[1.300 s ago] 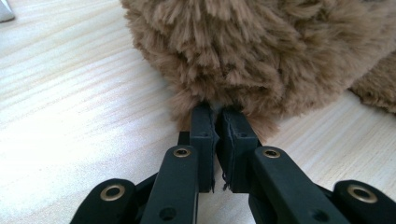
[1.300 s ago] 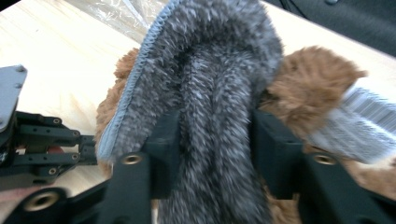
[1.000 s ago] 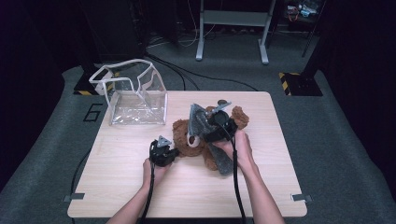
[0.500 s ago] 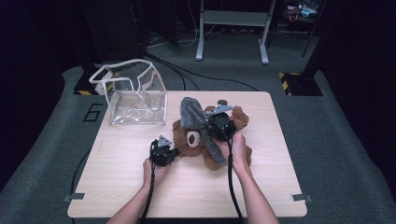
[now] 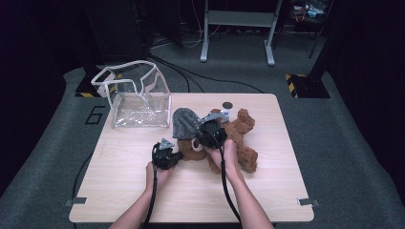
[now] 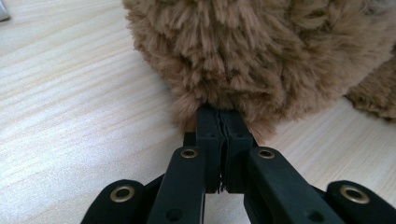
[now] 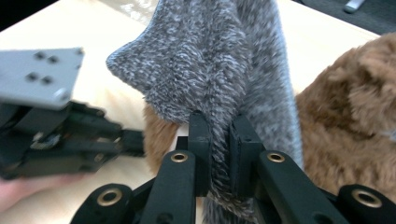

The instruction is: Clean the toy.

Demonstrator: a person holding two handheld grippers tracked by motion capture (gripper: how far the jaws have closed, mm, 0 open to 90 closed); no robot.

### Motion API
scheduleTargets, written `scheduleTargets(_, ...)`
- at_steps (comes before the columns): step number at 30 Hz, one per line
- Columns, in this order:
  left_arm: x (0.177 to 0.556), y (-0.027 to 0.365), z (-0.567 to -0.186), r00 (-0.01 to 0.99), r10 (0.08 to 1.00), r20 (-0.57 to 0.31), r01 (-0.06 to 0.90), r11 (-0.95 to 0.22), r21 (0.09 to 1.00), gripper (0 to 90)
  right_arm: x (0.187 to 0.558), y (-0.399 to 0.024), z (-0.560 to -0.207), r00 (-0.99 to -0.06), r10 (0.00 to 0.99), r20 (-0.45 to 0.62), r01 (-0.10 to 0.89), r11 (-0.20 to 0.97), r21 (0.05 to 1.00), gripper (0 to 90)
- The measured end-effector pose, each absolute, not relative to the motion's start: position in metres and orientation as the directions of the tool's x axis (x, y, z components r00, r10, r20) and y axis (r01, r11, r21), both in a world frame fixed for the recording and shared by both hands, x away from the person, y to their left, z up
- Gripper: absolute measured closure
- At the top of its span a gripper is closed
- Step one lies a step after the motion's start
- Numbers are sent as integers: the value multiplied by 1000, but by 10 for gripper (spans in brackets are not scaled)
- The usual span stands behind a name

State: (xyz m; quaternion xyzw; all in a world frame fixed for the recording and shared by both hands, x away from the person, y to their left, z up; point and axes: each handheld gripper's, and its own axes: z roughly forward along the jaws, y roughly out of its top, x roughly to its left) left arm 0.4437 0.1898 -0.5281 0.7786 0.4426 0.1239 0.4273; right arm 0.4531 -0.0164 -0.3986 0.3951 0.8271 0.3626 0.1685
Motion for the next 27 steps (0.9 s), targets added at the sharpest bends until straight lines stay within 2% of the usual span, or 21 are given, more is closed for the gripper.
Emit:
scheduleTargets(7,443,191,-528,574,791,-213,582,-211,785,880,433,-11,-405,-681,732,-12,529,503,683,815)
scheduleTargets(19,443,195,-528,588,782,-207,570,-219,792,881,427,-26,-451,-623,782,26,664,511,546,800)
scheduleTargets(20,443,195,-528,589,781,-209,571,-220,791,881,427,-29,-451,-625,780,31,665,511,546,762)
scheduleTargets(25,443,194,-528,584,783,-213,574,-213,791,880,418,-39,-435,-616,785,70,612,420,670,406)
scheduleTargets(27,443,194,-528,583,784,-212,573,-211,792,880,418,-36,-431,-587,809,31,588,400,703,335)
